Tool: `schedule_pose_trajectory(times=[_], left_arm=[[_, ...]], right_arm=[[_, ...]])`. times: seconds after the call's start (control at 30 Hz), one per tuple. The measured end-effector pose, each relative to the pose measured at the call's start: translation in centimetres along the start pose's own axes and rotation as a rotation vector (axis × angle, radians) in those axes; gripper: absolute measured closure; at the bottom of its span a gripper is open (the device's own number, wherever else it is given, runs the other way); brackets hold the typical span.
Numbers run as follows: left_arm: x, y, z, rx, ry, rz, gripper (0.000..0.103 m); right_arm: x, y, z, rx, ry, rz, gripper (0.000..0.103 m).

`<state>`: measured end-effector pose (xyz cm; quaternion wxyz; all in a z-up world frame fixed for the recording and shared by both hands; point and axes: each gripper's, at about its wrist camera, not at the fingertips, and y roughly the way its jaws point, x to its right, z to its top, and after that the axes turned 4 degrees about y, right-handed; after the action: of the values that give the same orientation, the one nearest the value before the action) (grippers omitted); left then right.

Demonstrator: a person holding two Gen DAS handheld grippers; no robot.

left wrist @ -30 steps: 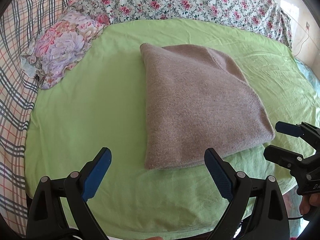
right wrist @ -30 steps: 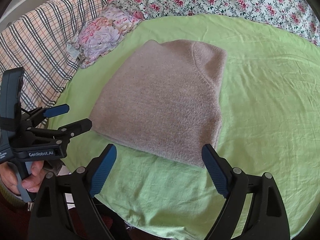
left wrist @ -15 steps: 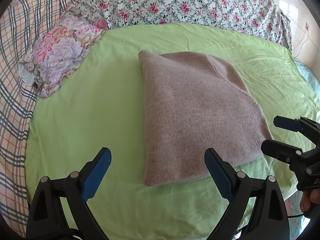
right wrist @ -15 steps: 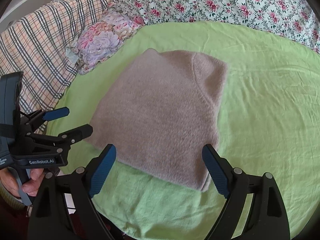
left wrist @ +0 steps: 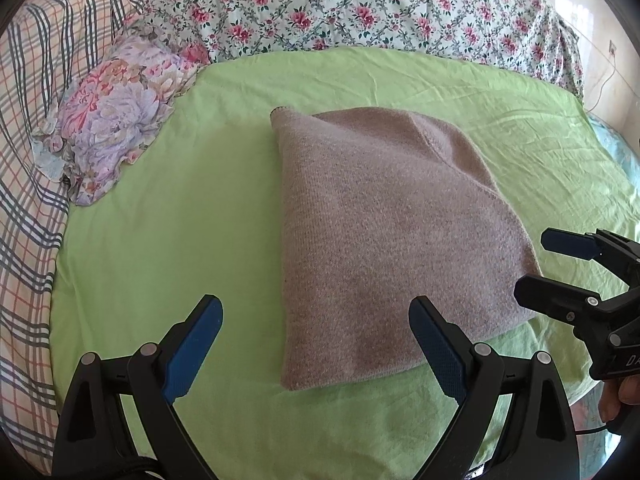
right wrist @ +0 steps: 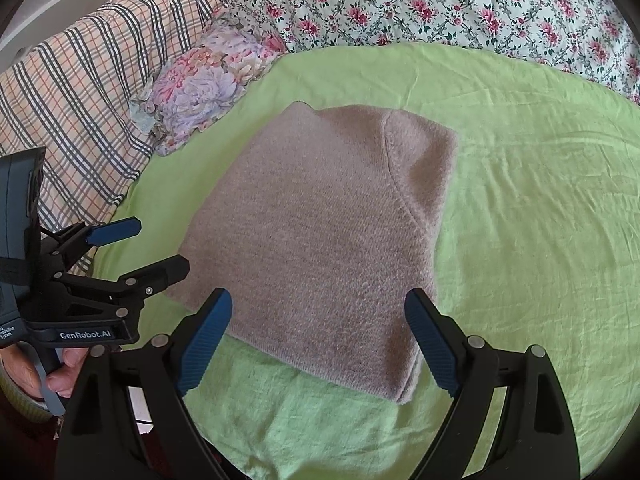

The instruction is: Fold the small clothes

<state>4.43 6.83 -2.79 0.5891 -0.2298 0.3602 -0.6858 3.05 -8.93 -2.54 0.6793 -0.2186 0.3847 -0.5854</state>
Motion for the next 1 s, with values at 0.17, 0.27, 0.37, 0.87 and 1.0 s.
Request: schedule_pose_trajectory(times=[0.17, 0.27, 0.37, 0.87, 1.0], left_arm=[[0.0, 0.4, 0.5, -0.003, -0.003, -0.003, 0.008], [-0.1, 0.6, 0.9, -0.003, -0.008, -0.004, 0.008], [-0.3, 0.8, 1.3, 0.0, -0.012, -0.003, 0.008], [-0.9, 1.2, 2.1, 0.01, -0.022, 0.001, 0.008], [-0.9, 1.3, 2.2, 0.01, -0.022, 0.001, 0.008]], right_arm=[[0.1, 0.1, 0.8, 0.01, -0.001, -0.002, 0.015], [0.1, 0.3, 1.3, 0.011, -0.004, -0.002, 0.015], [0.1, 0.5, 1.6, 0.011, -0.005, -0.003, 0.015], [-0.1, 1.0, 1.7, 0.011, 0.007, -0.008, 0.014], [-0.2, 0.9, 1.6, 0.017, 0.008, -0.009, 0.014]])
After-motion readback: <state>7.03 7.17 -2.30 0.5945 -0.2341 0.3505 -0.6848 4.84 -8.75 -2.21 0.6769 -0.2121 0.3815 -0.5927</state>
